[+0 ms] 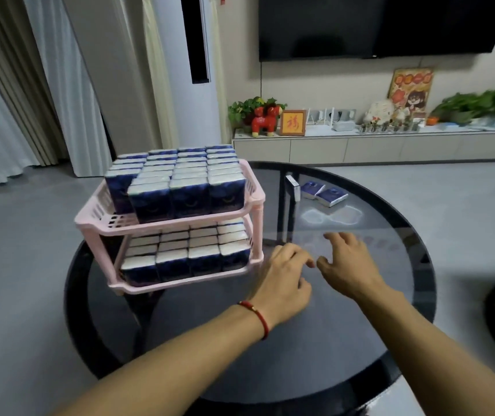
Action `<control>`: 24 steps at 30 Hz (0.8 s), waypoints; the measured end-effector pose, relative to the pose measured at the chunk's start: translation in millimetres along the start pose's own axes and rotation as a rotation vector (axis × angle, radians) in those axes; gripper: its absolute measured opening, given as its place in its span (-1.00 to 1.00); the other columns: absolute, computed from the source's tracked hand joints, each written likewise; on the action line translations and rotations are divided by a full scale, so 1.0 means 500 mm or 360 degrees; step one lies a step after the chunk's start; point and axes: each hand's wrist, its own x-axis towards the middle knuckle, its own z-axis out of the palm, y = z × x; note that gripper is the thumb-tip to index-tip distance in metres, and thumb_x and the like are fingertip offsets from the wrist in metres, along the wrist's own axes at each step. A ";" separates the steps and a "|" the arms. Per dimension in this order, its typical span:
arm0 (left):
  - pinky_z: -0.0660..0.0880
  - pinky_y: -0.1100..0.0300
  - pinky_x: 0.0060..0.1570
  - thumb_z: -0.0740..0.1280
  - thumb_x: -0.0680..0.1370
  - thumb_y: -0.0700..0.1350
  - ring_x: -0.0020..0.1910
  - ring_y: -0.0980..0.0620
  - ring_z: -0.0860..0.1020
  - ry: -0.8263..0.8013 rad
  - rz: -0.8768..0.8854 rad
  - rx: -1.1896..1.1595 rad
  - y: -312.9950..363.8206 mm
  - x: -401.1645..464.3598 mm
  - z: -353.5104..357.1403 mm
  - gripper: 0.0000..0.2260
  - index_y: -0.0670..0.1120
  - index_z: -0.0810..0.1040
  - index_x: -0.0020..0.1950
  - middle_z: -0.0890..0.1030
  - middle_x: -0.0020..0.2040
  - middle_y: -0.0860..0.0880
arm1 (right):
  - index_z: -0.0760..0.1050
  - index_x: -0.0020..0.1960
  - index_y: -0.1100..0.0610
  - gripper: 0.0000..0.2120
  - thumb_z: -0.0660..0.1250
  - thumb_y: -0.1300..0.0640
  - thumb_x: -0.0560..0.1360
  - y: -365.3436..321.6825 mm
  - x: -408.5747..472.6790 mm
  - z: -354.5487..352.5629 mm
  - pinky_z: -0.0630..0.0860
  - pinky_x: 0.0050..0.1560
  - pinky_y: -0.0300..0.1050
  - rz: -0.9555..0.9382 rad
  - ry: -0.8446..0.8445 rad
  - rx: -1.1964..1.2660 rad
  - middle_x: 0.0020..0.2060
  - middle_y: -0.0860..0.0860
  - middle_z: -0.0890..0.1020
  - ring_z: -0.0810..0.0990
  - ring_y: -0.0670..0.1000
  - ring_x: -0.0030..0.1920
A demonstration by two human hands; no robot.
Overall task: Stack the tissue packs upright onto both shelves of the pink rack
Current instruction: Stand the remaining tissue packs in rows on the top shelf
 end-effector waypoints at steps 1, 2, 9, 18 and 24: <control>0.45 -0.03 0.22 0.29 0.49 -0.22 0.20 -0.04 0.45 -0.0038 -0.0032 0.0087 -0.008 0.023 0.024 -0.70 -0.08 0.58 0.20 0.51 0.19 -0.03 | 0.27 0.54 0.06 -0.44 0.25 -0.07 0.60 0.018 0.009 0.009 0.33 0.39 0.14 0.0042 -0.0030 -0.0072 0.48 0.13 0.37 0.32 0.23 0.45; 0.44 -0.05 0.22 0.29 0.52 -0.18 0.21 -0.05 0.45 -0.0046 -0.0054 0.0187 -0.017 0.041 0.044 -0.72 -0.06 0.57 0.22 0.51 0.21 -0.02 | 0.26 0.55 0.06 -0.44 0.22 -0.10 0.61 0.034 0.024 0.017 0.31 0.39 0.14 0.0067 -0.0029 -0.0142 0.48 0.13 0.38 0.31 0.24 0.45; 0.41 -0.01 0.01 0.22 0.54 -0.04 0.07 -0.08 0.49 0.0131 -0.0062 0.0492 -0.052 0.066 0.095 -0.77 -0.05 0.56 0.13 0.55 0.10 -0.02 | 0.19 0.57 0.07 -0.44 0.22 -0.01 0.62 0.075 0.206 0.033 0.45 0.26 0.19 0.0104 0.0164 -0.0013 0.55 0.13 0.24 0.35 0.25 0.41; 0.32 0.03 0.32 0.29 0.59 0.01 0.37 -0.07 0.35 0.0010 -0.0207 0.0251 -0.045 0.072 0.075 -0.55 -0.06 0.38 0.46 0.40 0.43 -0.01 | 0.44 0.23 0.06 -0.74 0.29 -0.05 0.61 0.112 0.302 0.031 0.58 -0.09 0.12 -0.0105 0.0311 -0.0149 0.19 0.08 0.57 0.56 0.16 0.08; 0.19 0.09 0.46 0.26 0.63 0.14 0.49 -0.04 0.24 -0.0090 -0.0420 -0.0063 -0.029 0.071 0.055 -0.35 0.08 0.06 0.65 0.38 0.49 -0.05 | 0.58 0.13 0.14 -0.71 0.34 -0.07 0.58 0.111 0.091 -0.009 0.60 -0.15 0.01 -0.0580 0.0407 0.0234 -0.06 0.04 0.69 0.63 0.05 -0.14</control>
